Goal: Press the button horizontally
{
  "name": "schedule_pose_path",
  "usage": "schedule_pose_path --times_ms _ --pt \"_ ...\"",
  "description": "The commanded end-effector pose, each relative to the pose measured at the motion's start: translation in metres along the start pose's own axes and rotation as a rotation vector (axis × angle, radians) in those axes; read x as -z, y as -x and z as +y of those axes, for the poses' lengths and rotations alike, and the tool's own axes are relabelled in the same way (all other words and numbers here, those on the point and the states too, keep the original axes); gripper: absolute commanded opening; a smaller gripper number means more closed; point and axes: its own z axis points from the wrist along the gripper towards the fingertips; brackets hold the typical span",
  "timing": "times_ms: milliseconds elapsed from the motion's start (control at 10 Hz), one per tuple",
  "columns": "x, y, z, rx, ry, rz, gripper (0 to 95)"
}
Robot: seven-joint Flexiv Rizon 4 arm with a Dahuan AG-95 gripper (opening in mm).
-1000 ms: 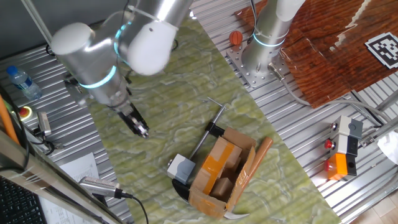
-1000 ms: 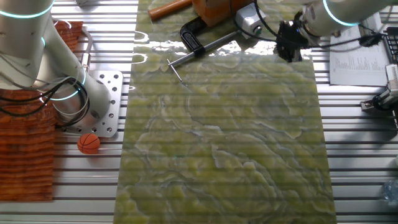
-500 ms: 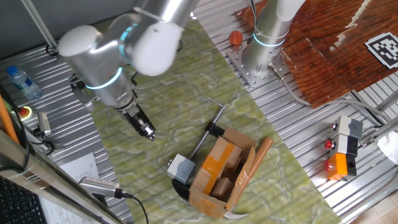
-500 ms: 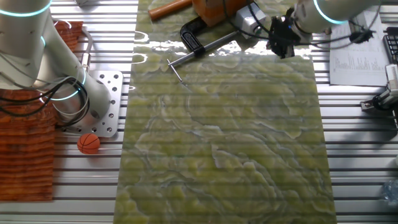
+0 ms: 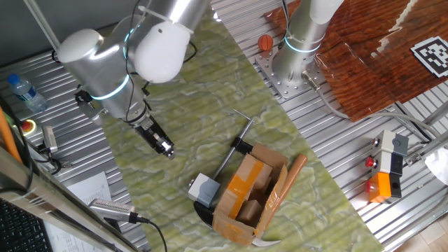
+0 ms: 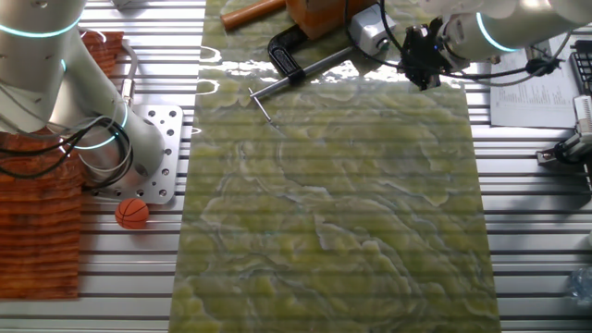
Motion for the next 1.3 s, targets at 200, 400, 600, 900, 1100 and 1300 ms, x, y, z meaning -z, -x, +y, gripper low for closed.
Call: schedule_pose_path --times_ms 200,400,600,900,1100,1300 --pt "-0.003 -0.001 -0.016 0.100 0.144 -0.026 19.0" --pt "-0.005 0.000 -0.015 0.119 0.196 -0.001 19.0" --pt "-0.013 0.003 -0.003 0.106 0.281 -0.016 19.0" --pt "-0.022 0.008 0.013 0.077 0.298 -0.019 38.0" --pt "-0.024 0.010 0.035 0.053 0.322 -0.024 38.0" --pt "-0.027 0.011 0.043 0.065 0.363 -0.042 57.0"
